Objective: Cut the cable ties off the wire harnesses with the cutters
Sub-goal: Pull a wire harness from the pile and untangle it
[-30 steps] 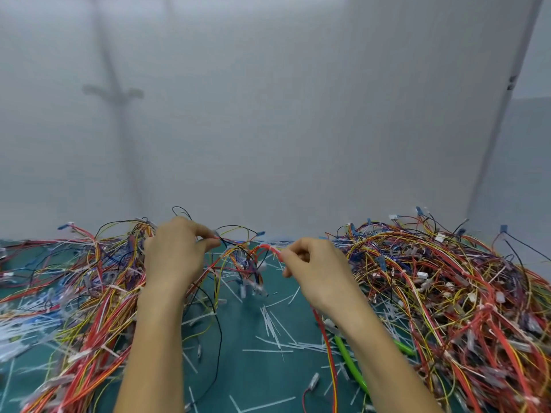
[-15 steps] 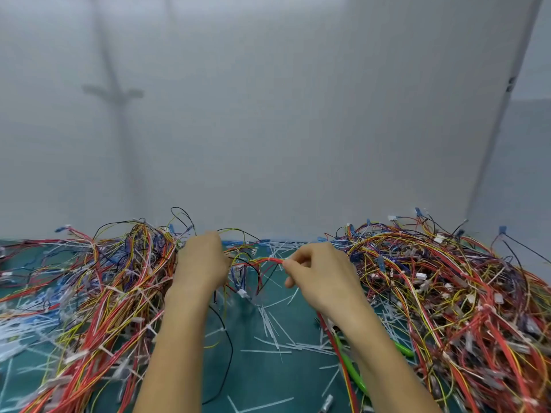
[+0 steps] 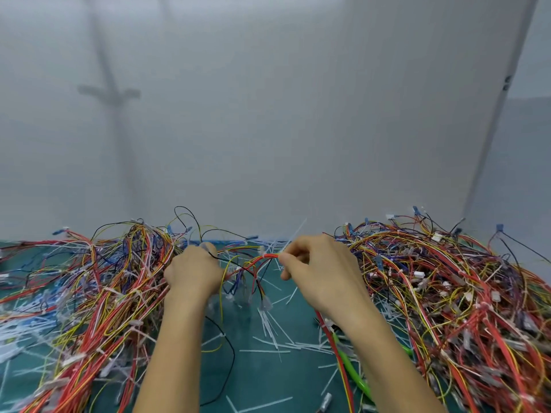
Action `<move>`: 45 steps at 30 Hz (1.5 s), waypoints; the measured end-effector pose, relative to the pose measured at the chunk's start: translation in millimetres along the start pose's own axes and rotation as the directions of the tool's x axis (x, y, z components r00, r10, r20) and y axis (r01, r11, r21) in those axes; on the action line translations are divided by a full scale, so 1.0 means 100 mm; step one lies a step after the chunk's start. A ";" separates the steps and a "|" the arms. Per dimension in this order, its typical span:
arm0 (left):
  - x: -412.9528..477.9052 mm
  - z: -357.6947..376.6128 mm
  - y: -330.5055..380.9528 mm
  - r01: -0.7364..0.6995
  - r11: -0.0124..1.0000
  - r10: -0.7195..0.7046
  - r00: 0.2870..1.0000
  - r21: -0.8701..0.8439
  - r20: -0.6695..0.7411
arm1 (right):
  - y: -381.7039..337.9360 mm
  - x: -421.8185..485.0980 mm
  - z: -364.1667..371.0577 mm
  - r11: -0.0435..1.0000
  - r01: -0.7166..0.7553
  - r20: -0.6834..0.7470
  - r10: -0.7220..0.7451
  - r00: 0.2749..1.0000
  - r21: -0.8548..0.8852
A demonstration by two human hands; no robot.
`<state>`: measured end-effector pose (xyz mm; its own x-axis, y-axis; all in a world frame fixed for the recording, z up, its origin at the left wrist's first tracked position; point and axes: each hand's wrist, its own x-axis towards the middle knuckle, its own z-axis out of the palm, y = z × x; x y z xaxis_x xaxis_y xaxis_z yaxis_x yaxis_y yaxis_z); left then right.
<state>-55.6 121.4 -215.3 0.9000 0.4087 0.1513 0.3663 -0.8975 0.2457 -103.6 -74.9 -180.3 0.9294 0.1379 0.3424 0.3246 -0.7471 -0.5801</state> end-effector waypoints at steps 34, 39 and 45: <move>-0.11 -0.09 0.28 -0.209 0.973 0.218 0.972 -0.094 0.087 | 0.05 0.01 0.40 0.988 -0.077 0.112 0.063 0.992 0.132; -0.16 -0.23 0.34 -0.355 0.917 0.347 0.935 -0.183 -0.073 | -0.02 0.01 0.40 0.892 -0.160 0.136 0.113 0.984 0.423; -0.17 -0.34 0.30 -0.416 0.901 0.378 0.893 -0.125 -0.245 | -0.11 0.01 0.36 0.688 -0.246 0.209 0.139 0.968 0.682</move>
<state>-67.5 93.2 -177.6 0.8843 0.0659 0.4623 -0.0739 -0.9578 0.2778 -99.8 -43.6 -200.2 0.9814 0.1658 0.0966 0.1149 -0.1045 -0.9879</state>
